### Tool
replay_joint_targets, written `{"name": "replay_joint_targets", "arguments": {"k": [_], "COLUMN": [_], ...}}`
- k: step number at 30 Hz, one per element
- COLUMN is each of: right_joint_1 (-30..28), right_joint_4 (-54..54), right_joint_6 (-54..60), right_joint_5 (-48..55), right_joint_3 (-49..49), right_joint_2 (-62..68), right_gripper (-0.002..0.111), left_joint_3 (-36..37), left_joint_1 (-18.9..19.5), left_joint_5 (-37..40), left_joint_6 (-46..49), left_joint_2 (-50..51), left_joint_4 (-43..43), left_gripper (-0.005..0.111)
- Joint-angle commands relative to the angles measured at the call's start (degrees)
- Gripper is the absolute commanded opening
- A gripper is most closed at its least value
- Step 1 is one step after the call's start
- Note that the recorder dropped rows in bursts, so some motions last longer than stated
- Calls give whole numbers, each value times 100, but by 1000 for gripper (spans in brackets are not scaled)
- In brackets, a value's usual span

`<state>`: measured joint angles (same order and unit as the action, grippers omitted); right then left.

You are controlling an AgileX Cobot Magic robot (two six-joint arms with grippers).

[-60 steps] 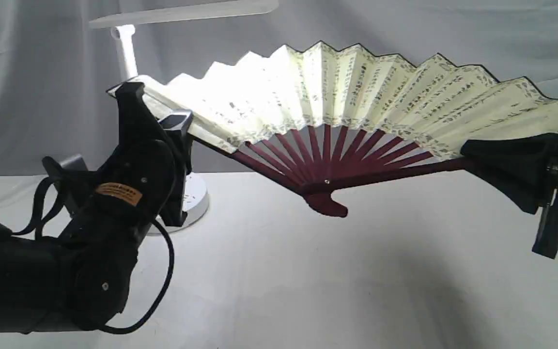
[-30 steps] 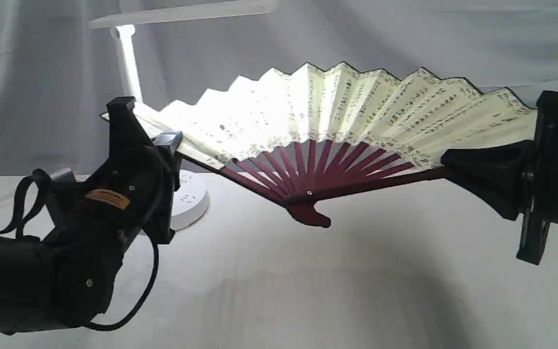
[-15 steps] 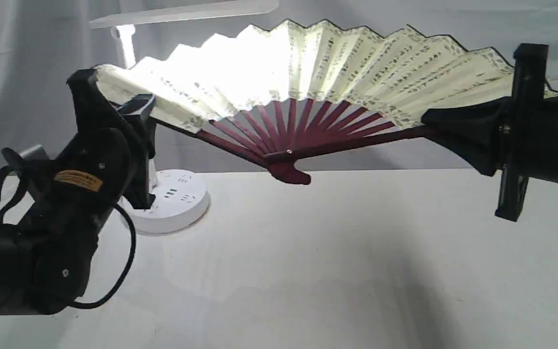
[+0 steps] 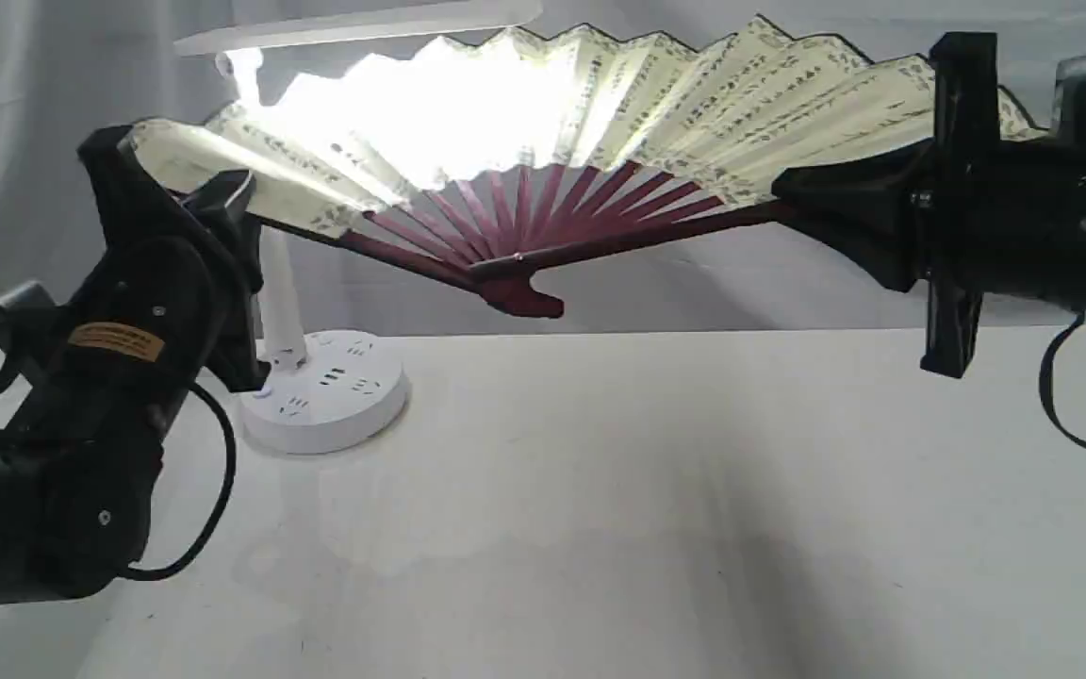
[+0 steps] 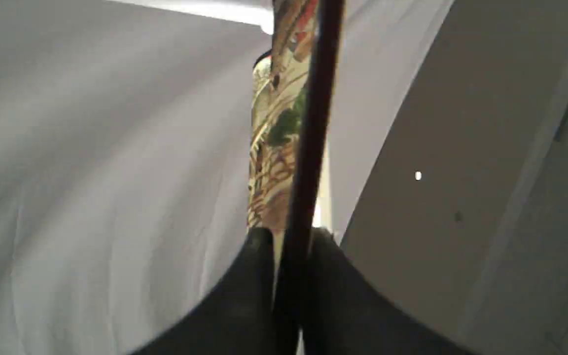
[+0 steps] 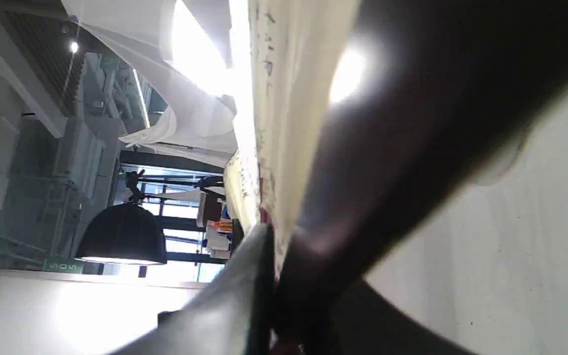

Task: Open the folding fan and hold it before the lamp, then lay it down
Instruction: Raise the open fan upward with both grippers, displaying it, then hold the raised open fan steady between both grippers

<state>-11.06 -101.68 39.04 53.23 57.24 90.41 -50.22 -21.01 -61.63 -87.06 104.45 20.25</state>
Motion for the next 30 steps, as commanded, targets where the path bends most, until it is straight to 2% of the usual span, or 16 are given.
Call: {"name": "replay_joint_targets", "arguments": {"k": [1,5,15,30], "right_joint_1": [-90,-90,45,114], "right_joint_4": [174,174,174,174], "right_joint_6": [241,223,128,128], "right_joint_5": [-378,-436,-802,-996], "right_joint_3": [21,23,23,23], "right_joint_2": [-13,-2,-2,-2], "right_gripper": [0,0,0,0], "left_joint_3": [-61,-61,-61,-61], "left_joint_1": [401,437,509,774], "left_joint_5": [-756,-729,-107,-296], "left_joint_6": [-332,-333,-437,-673], "left_joint_2": [-115,-115,-115,-115], "left_joint_4": [1187,1062,1066,1025], "left_gripper": [0,0,0,0]}}
